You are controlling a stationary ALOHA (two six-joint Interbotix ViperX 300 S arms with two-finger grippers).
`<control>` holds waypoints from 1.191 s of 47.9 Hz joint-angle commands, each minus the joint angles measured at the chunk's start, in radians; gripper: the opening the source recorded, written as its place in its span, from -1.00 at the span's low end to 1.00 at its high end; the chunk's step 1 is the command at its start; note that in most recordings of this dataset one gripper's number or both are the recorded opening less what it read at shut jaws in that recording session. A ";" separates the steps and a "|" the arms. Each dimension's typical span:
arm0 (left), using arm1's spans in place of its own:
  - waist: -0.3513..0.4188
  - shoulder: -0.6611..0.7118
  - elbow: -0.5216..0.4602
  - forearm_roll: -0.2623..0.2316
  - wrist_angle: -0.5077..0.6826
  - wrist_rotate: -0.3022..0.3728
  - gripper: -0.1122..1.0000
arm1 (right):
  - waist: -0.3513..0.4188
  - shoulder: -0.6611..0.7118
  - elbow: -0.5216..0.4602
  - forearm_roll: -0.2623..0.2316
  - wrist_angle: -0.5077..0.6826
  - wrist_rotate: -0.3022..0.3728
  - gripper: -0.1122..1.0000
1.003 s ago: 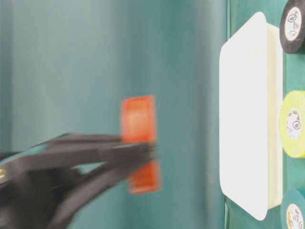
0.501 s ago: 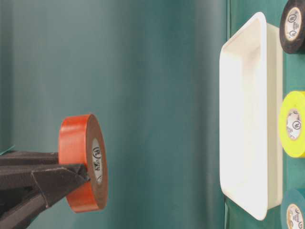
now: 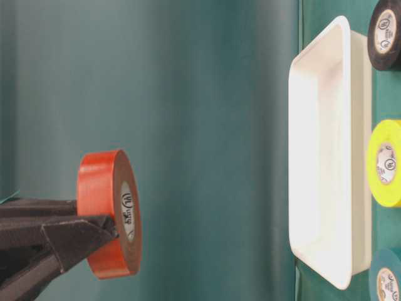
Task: Place the tape from the fixed location into the white case.
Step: 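Carry the orange-red roll with the left gripper toward the white tray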
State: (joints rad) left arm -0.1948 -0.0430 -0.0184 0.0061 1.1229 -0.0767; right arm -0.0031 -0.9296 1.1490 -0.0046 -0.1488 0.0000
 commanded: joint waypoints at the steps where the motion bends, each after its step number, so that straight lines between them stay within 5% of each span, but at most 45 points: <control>1: -0.003 -0.028 -0.028 0.003 -0.006 0.000 -0.35 | 0.000 0.003 -0.031 0.000 -0.005 0.002 -0.80; 36: 0.014 -0.031 -0.021 0.003 -0.014 0.000 -0.35 | 0.000 0.003 -0.032 0.000 -0.005 0.002 -0.80; 57: 0.152 -0.034 -0.021 0.006 -0.014 0.049 -0.35 | -0.002 0.003 -0.032 -0.002 -0.005 0.002 -0.80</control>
State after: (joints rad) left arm -0.0782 -0.0430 -0.0199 0.0077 1.1152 -0.0368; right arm -0.0031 -0.9296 1.1474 -0.0046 -0.1488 0.0000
